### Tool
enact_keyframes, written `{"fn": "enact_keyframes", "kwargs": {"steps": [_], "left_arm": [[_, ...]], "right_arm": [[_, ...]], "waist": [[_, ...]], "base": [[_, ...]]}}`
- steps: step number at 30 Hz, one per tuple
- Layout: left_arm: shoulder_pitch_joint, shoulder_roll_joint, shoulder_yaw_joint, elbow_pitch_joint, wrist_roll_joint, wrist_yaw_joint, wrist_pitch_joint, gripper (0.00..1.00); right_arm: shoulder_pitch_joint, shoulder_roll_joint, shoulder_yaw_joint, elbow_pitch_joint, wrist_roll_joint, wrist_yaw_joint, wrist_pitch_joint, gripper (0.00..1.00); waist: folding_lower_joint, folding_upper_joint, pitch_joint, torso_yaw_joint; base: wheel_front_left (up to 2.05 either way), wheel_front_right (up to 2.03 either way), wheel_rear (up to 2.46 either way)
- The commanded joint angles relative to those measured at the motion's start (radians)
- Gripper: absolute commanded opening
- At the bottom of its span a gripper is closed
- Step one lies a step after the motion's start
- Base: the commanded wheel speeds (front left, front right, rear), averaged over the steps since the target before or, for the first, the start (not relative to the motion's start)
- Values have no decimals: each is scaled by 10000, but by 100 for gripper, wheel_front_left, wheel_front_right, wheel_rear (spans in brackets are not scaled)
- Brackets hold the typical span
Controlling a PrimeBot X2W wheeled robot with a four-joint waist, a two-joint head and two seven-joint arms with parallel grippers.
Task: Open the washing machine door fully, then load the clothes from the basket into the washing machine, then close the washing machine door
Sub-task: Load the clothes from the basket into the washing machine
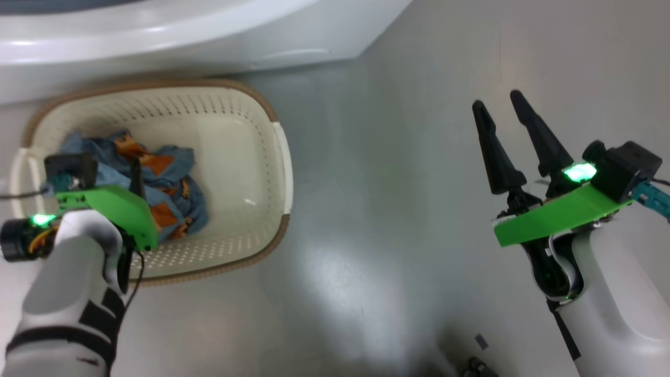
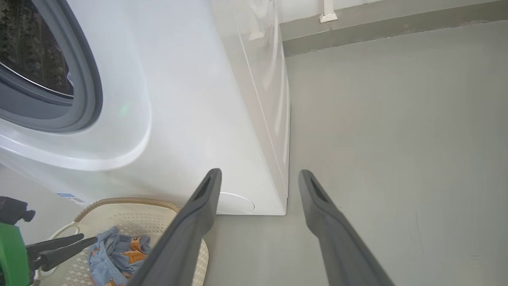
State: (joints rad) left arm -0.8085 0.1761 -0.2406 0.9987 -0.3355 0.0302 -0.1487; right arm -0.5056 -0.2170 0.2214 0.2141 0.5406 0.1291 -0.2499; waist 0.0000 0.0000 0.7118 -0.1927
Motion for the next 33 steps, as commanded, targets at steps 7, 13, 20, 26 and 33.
{"fn": "enact_keyframes", "kwargs": {"steps": [7,13,20,26,33], "left_arm": [[-950,504,-179,1246,384,6,348,100],[-1678,691,-676,2135,819,63,699,100],[-2274,827,-1154,2679,1164,254,1683,100],[-2389,880,-1576,2830,1422,217,2716,100],[-2459,987,-2034,2884,1711,214,3515,43]], "right_arm": [[-83,205,249,-284,146,16,-118,100],[-217,384,310,-344,184,16,-118,100],[-300,520,337,-384,196,16,-118,100],[-335,552,395,-396,201,16,-118,100],[-375,563,423,-385,195,16,-118,100]], "waist": [[0,0,988,-578],[0,0,1474,-915],[0,0,1844,-1161],[0,0,1965,-1256],[0,0,2058,-1318]], "base": [[0,0,0],[0,0,0],[0,0,0],[0,0,0],[0,0,0]]}}
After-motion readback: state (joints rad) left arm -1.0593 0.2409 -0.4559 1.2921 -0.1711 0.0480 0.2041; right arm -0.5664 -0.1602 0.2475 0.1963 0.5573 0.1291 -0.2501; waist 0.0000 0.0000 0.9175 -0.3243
